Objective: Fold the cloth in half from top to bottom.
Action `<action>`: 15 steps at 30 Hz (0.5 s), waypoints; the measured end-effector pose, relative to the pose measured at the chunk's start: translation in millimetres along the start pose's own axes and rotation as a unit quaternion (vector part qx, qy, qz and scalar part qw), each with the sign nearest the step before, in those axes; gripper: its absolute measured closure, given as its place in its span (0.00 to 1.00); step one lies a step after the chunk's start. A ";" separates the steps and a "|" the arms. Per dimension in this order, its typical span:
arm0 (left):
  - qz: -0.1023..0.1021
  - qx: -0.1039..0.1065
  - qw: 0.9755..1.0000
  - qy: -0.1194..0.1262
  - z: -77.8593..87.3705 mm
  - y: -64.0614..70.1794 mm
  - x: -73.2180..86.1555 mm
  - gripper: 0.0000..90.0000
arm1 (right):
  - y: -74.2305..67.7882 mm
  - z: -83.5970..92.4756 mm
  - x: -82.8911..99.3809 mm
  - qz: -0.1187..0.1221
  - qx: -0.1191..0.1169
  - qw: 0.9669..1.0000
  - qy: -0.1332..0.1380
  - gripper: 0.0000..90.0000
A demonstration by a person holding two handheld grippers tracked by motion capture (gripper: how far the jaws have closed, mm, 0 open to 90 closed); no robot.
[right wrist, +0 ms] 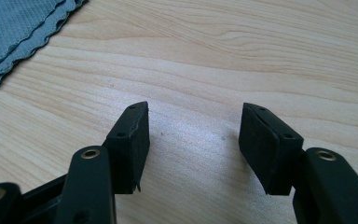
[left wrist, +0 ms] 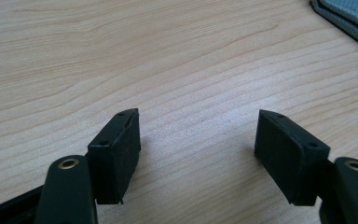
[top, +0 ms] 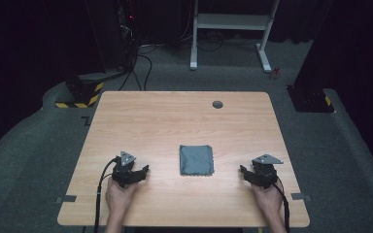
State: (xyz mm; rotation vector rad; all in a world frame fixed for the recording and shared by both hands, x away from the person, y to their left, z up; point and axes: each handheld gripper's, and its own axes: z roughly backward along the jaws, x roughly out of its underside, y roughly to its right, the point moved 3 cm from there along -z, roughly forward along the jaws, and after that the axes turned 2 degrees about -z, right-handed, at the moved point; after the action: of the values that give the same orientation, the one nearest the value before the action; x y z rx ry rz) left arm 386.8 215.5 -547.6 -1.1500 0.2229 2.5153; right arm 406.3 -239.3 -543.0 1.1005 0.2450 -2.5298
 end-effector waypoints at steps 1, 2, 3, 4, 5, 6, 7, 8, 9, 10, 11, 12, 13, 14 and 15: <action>-0.002 0.000 1.000 0.000 0.1 -0.5 -0.1 0.35 | -0.1 0.1 0.0 -0.001 0.000 1.000 0.000 0.48; -0.002 0.000 1.000 0.000 0.1 -0.5 -0.1 0.35 | -0.1 0.0 0.0 0.000 0.000 1.000 0.000 0.48; -0.003 -0.002 1.000 -0.001 0.0 0.1 -0.1 0.35 | 0.0 0.0 0.0 0.000 0.000 1.000 0.000 0.48; -0.005 -0.003 1.000 -0.001 -0.1 0.3 -0.2 0.35 | -0.2 0.1 0.0 -0.002 0.000 1.000 0.000 0.48; -0.008 -0.005 1.000 -0.002 -0.3 0.9 -0.1 0.35 | -0.1 0.0 0.0 0.000 0.000 1.000 0.000 0.48; -0.008 -0.005 1.000 -0.002 -0.3 0.8 -0.1 0.35 | -0.2 0.0 0.0 -0.002 0.000 1.000 0.000 0.48; -0.008 -0.005 1.000 -0.002 -0.3 0.8 -0.1 0.35 | 0.0 0.0 0.0 0.000 0.000 1.000 0.000 0.48; -0.008 -0.005 1.000 -0.002 -0.3 0.9 -0.2 0.35 | -0.1 0.0 0.0 0.000 0.000 1.000 0.000 0.48; -0.008 -0.005 1.000 -0.002 -0.3 0.9 -0.2 0.35 | -0.1 0.0 0.0 0.000 0.000 1.000 0.000 0.48; -0.008 -0.005 1.000 -0.002 -0.3 0.9 -0.2 0.35 | -0.2 0.0 0.0 -0.002 0.000 1.000 0.000 0.48; -0.008 -0.005 1.000 -0.002 -0.3 0.9 -0.2 0.35 | 0.0 0.0 0.0 0.000 0.000 1.000 0.000 0.48; -0.008 -0.005 1.000 -0.002 -0.3 0.9 -0.2 0.35 | -0.1 0.0 0.0 0.000 0.000 1.000 0.000 0.48; -0.008 -0.005 1.000 -0.002 -0.3 0.9 -0.2 0.35 | -0.1 0.1 0.0 -0.001 0.000 1.000 0.000 0.48; -0.008 -0.005 1.000 -0.002 -0.3 0.9 -0.1 0.35 | -0.1 0.0 0.0 0.000 0.000 1.000 0.000 0.48; -0.007 -0.005 1.000 -0.002 -0.3 1.0 -0.1 0.35 | -0.1 0.0 0.0 0.000 0.000 1.000 0.000 0.48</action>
State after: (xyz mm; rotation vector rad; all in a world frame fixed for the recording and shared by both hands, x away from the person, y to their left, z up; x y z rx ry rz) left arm 386.7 214.6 -547.7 -1.1458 0.2017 2.5084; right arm 406.3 -239.2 -543.0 1.1012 0.2458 -2.5303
